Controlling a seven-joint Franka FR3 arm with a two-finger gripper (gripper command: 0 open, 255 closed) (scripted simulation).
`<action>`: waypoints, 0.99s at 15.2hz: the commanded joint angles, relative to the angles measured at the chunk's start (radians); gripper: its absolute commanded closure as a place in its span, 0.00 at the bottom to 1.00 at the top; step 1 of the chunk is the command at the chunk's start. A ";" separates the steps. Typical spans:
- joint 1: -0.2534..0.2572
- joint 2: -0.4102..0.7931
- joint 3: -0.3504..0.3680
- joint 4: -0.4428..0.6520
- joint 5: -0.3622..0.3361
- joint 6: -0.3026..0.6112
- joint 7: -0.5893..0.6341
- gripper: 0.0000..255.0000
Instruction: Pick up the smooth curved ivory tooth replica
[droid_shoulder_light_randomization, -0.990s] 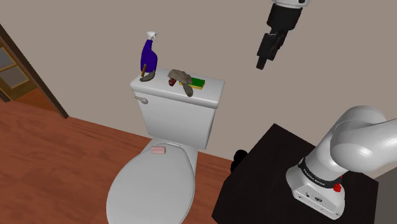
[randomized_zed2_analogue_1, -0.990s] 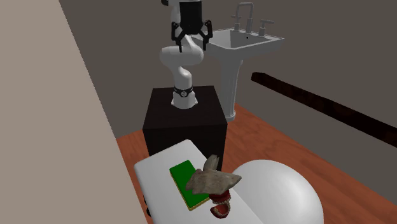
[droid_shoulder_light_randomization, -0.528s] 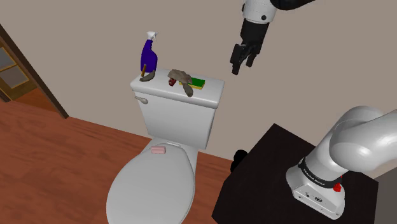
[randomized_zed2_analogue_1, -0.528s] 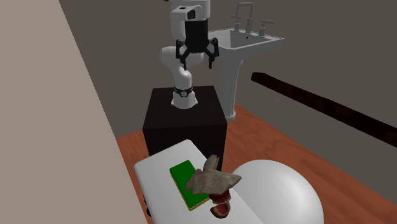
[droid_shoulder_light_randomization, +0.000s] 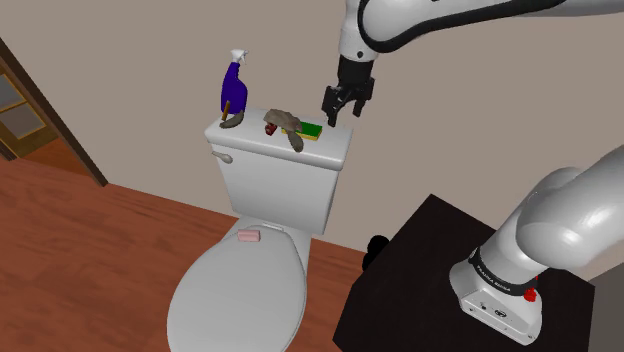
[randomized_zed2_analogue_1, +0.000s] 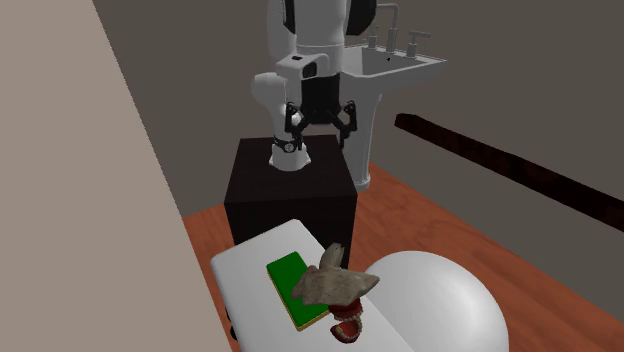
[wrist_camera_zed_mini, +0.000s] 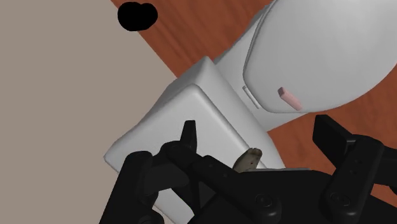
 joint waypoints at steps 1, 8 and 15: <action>-0.006 0.077 0.011 0.045 -0.012 0.035 0.039 0.00; -0.014 0.339 0.021 0.214 -0.073 0.133 0.161 0.00; 0.001 0.609 -0.001 0.450 -0.132 0.171 0.266 0.00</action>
